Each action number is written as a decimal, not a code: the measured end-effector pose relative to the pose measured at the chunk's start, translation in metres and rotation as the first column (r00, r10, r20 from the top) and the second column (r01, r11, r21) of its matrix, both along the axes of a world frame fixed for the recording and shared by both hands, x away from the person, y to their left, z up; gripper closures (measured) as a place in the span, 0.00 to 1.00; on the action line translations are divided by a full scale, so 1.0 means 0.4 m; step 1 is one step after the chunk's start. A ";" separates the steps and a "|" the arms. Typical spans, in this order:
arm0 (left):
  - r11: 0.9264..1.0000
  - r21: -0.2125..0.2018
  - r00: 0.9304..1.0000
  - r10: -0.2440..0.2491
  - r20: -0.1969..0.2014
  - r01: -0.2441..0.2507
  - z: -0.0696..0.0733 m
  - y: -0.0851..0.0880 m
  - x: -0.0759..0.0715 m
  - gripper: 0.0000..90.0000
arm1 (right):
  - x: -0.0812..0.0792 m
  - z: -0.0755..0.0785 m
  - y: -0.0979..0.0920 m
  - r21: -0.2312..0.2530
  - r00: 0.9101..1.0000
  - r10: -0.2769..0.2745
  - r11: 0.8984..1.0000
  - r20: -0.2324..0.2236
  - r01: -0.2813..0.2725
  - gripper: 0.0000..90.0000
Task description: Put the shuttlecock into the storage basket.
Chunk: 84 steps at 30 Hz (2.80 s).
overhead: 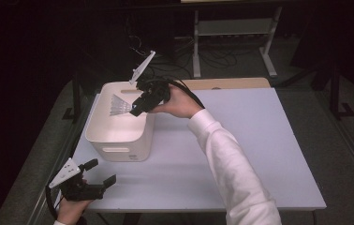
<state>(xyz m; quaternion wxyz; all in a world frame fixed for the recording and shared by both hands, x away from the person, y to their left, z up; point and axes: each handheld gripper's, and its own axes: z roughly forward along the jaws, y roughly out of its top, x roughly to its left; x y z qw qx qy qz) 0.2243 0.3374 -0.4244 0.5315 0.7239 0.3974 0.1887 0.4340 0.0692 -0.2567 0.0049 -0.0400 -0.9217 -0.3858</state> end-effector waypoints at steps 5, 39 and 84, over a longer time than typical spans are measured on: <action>1.000 -0.006 1.000 0.003 -0.006 -0.003 0.000 -0.001 -0.001 0.00 | -0.002 -0.011 0.019 -0.007 1.000 0.011 1.000 -0.010 -0.011 0.69; 1.000 0.003 1.000 -0.003 -0.011 0.003 0.001 -0.001 -0.002 0.00 | 0.011 -0.121 0.118 -0.141 0.996 0.068 0.987 -0.049 -0.074 0.69; 1.000 -0.009 1.000 -0.003 -0.011 0.003 -0.002 -0.003 0.001 0.00 | 0.013 -0.072 -0.001 0.071 0.998 -0.054 0.996 -0.015 0.055 0.00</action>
